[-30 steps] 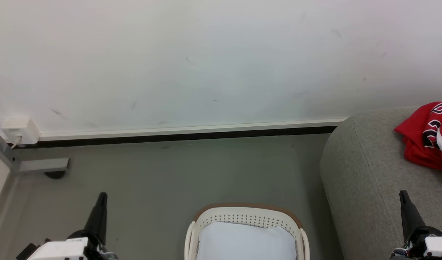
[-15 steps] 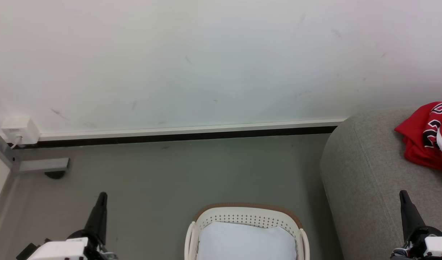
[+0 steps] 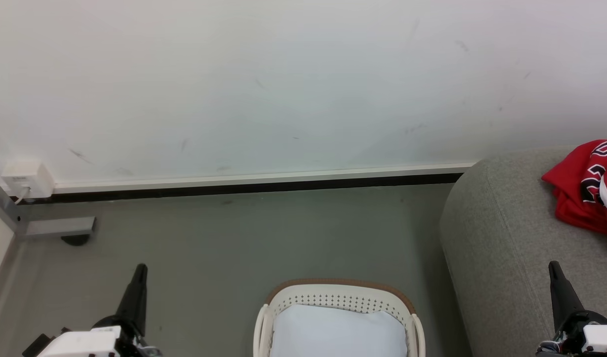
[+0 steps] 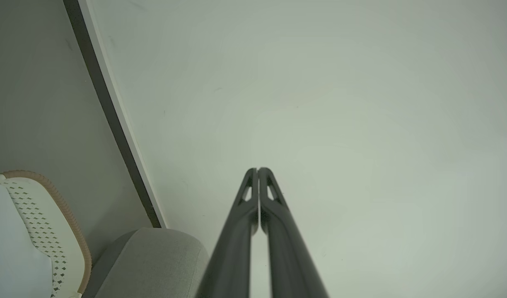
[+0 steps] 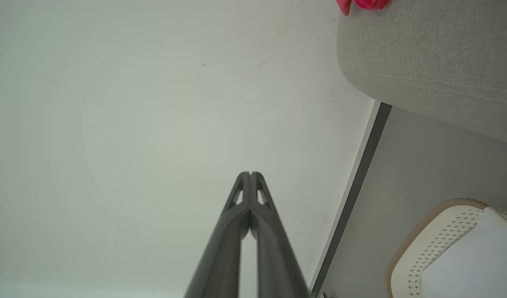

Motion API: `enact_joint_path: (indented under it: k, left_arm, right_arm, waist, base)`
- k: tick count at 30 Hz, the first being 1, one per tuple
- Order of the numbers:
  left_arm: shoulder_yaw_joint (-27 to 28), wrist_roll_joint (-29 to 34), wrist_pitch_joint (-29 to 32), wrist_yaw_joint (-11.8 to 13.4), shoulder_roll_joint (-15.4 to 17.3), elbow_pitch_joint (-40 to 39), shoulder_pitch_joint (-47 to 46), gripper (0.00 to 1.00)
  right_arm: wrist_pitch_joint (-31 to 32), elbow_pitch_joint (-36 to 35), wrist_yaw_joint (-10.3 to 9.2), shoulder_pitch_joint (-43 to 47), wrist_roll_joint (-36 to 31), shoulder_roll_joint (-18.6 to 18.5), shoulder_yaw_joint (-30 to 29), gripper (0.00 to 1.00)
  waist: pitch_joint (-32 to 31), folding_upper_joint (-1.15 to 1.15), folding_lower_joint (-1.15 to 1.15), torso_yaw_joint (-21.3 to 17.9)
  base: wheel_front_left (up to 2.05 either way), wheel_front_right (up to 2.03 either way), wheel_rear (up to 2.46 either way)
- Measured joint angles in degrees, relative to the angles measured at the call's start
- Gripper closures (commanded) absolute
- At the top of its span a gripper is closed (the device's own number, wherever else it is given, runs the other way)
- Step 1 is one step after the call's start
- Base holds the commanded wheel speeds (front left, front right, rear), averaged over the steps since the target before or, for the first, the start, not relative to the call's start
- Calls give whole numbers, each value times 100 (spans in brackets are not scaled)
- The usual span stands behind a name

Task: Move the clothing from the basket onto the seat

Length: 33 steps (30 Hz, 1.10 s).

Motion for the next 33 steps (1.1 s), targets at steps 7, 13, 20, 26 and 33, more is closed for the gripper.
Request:
enact_joint_path:
  k: [7,13,20,26,33]
  left_arm:
    - [0,0,0,0,0,0,0,100]
    - [0,0,0,0,0,0,0,100]
    - [0,0,0,0,0,0,0,100]
    - [0,0,0,0,0,0,-1,100]
    - [0,0,0,0,0,0,-1,100]
  right_arm:
    - [0,0,0,0,0,0,0,100]
    - [0,0,0,0,0,0,0,100]
    - [0,0,0,0,0,0,0,100]
    - [0,0,0,0,0,0,0,100]
    - [0,0,0,0,0,0,0,100]
  waist:
    - [0,0,0,0]
    - [0,0,0,0]
    - [0,0,0,0]
    - [0,0,0,0]
    - [0,0,0,0]
  base:
    - [0,0,0]
    - [0,0,0]
    - [0,0,0]
    - [0,0,0]
    - [0,0,0]
